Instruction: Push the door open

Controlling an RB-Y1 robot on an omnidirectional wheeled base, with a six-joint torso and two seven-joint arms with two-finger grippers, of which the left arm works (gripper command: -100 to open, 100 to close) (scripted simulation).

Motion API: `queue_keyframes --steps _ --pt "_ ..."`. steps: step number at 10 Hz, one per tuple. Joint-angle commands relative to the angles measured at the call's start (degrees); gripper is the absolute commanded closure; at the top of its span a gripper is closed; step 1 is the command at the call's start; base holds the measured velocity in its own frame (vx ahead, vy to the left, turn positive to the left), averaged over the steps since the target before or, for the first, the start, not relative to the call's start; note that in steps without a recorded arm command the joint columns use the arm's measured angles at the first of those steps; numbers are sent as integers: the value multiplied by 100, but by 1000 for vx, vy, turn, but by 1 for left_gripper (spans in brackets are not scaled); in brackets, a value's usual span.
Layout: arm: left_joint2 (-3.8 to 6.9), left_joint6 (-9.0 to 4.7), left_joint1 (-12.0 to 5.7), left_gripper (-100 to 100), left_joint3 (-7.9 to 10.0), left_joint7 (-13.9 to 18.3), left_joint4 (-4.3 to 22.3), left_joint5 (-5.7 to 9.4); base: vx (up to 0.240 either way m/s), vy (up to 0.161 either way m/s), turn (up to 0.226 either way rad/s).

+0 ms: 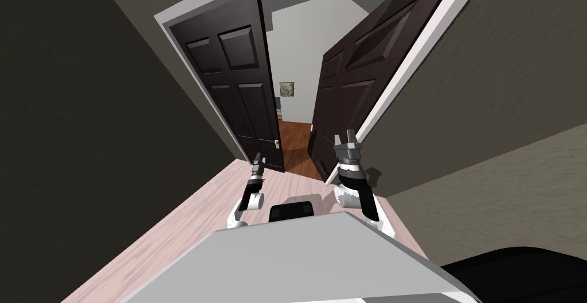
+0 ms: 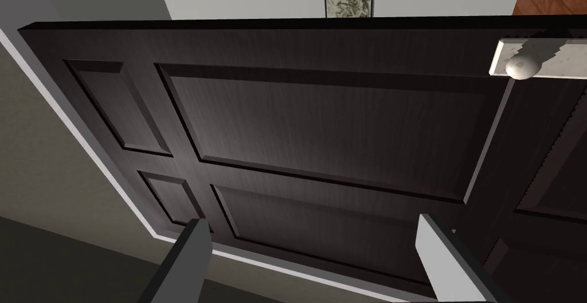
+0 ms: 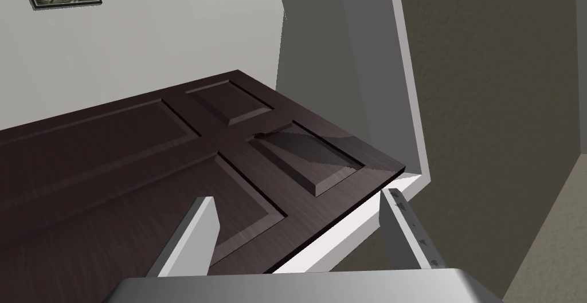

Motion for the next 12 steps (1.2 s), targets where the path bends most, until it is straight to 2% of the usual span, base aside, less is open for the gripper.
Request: queue_keyframes --steps 1,3,4,5,6,9,10,12 --pt "-8 -76 -106 -100 -36 -9 286 -2 44 37 -51" --pt "4 -200 -309 -100 -79 4 708 8 76 70 -78" --pt "4 -200 -309 -100 -79 4 787 8 73 67 -25" --pt "9 -262 -411 -100 -100 10 996 13 57 44 -40" --pt "9 -262 -411 -100 -100 10 1029 13 38 31 -23" --pt "11 -445 -711 -100 -162 29 1635 28 58 69 -70" --pt "11 -445 -711 -100 -162 29 1741 28 63 62 -27" --pt "7 -565 -908 -100 -203 41 2117 38 70 52 -51"
